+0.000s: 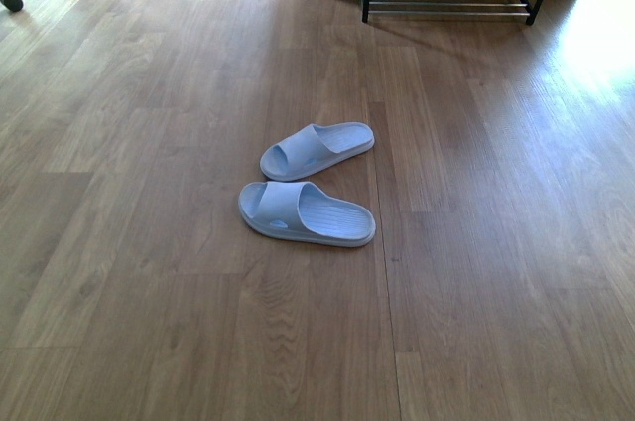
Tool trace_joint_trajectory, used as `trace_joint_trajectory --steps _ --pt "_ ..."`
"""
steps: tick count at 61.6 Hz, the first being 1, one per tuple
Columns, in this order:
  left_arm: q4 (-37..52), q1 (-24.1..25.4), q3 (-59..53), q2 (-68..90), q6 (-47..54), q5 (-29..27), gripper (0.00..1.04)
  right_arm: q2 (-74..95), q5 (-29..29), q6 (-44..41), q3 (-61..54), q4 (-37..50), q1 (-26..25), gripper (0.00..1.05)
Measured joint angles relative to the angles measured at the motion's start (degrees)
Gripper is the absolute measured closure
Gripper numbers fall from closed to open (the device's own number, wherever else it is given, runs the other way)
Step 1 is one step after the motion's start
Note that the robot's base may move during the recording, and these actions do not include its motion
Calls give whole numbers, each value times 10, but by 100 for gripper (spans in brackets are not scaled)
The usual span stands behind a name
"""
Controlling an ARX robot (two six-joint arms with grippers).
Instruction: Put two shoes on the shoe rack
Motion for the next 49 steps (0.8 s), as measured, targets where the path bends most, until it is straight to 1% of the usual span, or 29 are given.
trace_joint_trajectory --steps 49 --pt "0 0 0 0 0 1 9 0 3 0 0 0 0 9"
